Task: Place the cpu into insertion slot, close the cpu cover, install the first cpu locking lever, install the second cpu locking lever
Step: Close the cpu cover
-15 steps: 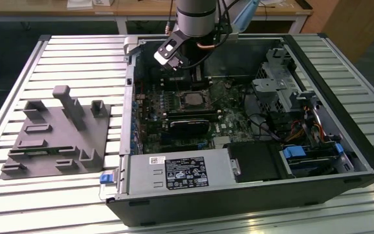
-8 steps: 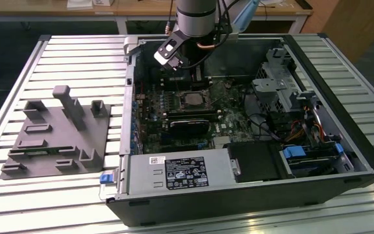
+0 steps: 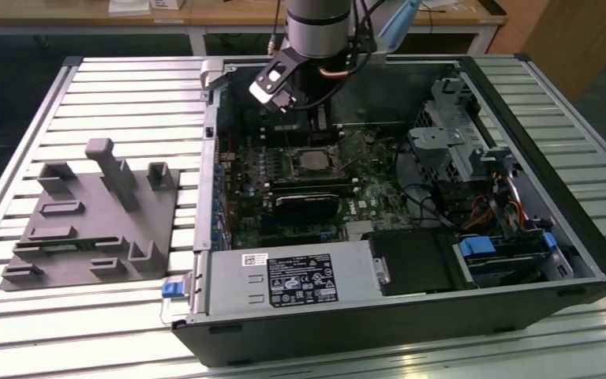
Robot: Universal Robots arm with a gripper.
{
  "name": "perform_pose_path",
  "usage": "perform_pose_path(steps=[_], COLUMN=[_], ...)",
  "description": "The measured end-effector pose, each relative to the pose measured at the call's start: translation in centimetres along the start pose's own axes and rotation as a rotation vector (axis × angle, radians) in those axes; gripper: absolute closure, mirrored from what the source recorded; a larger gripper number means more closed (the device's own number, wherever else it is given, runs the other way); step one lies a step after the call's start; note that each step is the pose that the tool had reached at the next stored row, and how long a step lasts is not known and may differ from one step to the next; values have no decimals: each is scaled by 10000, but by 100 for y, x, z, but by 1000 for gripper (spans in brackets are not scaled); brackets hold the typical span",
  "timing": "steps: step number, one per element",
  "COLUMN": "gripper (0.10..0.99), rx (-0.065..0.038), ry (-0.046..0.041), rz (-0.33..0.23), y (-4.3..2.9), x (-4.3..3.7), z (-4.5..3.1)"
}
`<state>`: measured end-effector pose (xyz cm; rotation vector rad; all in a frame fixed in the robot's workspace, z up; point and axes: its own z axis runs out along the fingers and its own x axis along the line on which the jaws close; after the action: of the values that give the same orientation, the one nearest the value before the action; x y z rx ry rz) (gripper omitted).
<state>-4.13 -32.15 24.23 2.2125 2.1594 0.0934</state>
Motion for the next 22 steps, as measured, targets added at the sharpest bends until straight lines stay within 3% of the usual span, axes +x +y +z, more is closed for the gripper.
perform_pose_path(steps=[22], gripper=[980], rx=[-5], ry=[3], rz=[0], y=[21], x=[3], z=[-273])
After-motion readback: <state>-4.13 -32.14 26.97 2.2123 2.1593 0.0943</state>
